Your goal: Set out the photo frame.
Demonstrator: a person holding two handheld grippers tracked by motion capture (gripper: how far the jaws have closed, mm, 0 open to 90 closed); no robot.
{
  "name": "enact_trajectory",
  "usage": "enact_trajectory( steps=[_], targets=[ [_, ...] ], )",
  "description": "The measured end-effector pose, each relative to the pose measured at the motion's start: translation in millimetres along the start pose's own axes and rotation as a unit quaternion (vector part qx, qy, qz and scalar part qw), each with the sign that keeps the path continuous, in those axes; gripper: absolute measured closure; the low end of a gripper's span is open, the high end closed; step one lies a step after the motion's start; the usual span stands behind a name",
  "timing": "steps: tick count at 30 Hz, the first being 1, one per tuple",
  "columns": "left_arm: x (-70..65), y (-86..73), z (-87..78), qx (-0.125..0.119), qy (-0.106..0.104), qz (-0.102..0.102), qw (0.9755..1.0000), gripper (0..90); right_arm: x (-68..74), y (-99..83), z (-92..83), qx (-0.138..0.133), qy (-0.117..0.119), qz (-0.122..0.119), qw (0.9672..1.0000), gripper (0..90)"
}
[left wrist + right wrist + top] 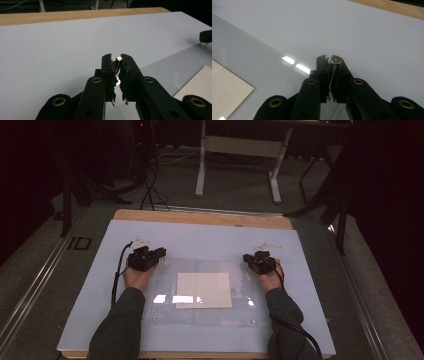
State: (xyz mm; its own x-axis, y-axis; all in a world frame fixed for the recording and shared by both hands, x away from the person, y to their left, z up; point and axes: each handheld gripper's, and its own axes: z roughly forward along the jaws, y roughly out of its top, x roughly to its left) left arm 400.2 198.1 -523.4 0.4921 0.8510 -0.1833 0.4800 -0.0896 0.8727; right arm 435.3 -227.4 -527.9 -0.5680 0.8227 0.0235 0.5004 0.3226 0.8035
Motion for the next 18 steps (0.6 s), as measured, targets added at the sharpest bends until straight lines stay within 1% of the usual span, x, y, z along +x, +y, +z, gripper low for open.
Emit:
enact_trajectory(
  steps=[2, 4, 5, 6, 7, 9, 10, 11, 13, 15, 17, 18],
  targets=[
    [-0.5, 0.3, -0.1, 0.002, 0.002, 0.003, 1.0000, 82.6, -0.3, 0.2, -0.1, 0.001, 0.001, 0.000, 1.0000, 84.7],
    [-0.7, 0.4, -0.4, 0.003, 0.004, 0.001, 1.0000, 82.6, -0.7, 0.1, -1.7, -0.006, 0.001, 0.000, 1.0000, 82.1],
    [-0.5, 0.4, -0.5, 0.002, 0.003, 0.000, 1.0000, 82.6, -1.8, -0.1, -4.5, -0.019, 0.006, 0.005, 0.9998, 78.3],
    [-0.6, 0.4, -0.4, 0.002, 0.003, 0.000, 1.0000, 82.6, -3.2, 0.1, -7.6, -0.030, 0.012, 0.011, 0.9994, 77.7],
    [-0.7, 0.4, -0.4, 0.002, 0.004, 0.000, 1.0000, 82.6, -4.4, 0.6, -11.0, -0.038, 0.014, 0.014, 0.9991, 78.2],
    [-0.4, 0.3, -0.3, 0.002, 0.003, -0.001, 1.0000, 82.6, -5.3, 1.1, -13.3, -0.042, 0.013, 0.014, 0.9990, 78.4],
    [-0.2, 0.2, -0.3, 0.001, 0.002, -0.001, 1.0000, 82.6, -5.0, 2.6, -17.4, -0.044, 0.014, 0.004, 0.9989, 81.4],
    [-0.3, 0.2, -0.3, 0.001, 0.003, -0.001, 1.0000, 82.5, -4.2, 3.0, -18.2, -0.041, 0.014, -0.003, 0.9991, 83.0],
    [-0.4, -0.2, -0.2, 0.000, 0.003, -0.003, 1.0000, 82.5, -3.1, 2.7, -18.3, -0.038, 0.013, -0.005, 0.9992, 83.0],
    [-0.3, -0.4, -0.5, 0.000, 0.003, -0.004, 1.0000, 82.5, -3.9, 0.4, -18.3, -0.042, 0.014, 0.005, 0.9990, 81.8],
    [-0.3, -0.4, -0.4, 0.000, 0.003, -0.003, 1.0000, 82.5, -4.4, -2.0, -18.8, -0.045, 0.016, 0.011, 0.9988, 82.8],
    [-0.3, -0.4, -0.5, 0.000, 0.003, -0.003, 1.0000, 82.5, -3.7, -2.7, -19.3, -0.048, 0.015, 0.010, 0.9987, 83.4]
  ],
)
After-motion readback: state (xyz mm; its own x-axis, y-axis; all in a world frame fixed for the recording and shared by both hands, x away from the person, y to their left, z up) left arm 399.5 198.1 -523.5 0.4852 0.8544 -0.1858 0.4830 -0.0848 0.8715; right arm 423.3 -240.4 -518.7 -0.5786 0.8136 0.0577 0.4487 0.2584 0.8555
